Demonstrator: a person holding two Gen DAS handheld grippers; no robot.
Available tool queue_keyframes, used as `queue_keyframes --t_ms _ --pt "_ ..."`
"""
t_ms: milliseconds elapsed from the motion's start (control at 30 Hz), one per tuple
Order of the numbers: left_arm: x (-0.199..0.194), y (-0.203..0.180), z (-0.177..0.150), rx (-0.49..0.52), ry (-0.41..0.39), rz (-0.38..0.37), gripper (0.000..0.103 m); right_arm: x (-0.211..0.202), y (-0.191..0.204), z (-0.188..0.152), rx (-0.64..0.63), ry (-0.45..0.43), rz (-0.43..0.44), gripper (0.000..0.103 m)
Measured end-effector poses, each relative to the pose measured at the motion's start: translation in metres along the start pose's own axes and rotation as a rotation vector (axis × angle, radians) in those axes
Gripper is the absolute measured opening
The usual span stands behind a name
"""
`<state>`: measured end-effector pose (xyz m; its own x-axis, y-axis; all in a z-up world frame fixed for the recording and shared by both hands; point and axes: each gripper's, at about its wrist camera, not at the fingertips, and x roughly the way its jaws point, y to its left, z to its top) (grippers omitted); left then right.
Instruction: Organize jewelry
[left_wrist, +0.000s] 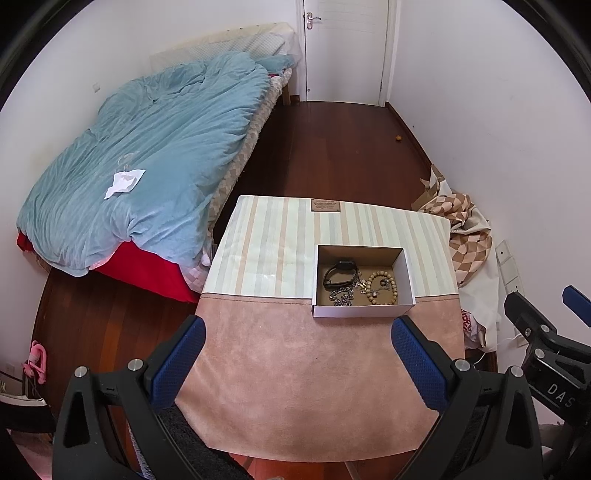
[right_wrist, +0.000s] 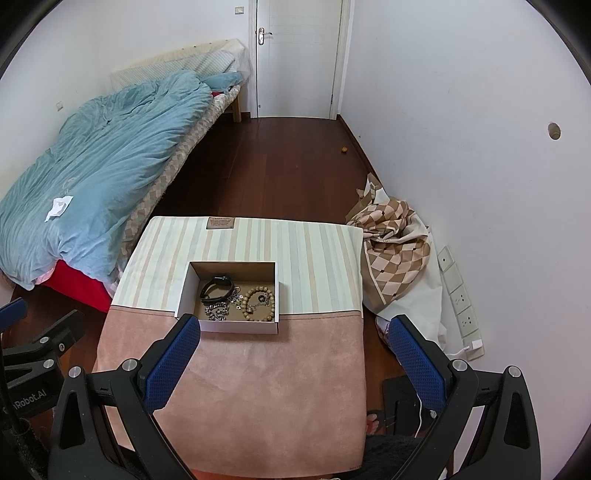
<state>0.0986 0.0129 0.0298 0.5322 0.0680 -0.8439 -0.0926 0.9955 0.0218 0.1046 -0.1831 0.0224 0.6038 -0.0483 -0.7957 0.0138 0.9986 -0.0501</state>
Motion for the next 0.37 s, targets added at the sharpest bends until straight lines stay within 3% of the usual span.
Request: queue_keyframes --t_ms 367 --pt "-0.0007 0.0001 -0.0002 -0.002 -0.001 -0.005 0.103 -0.0031 0.0 0.0017 0.0 -0.004 0.002 0.103"
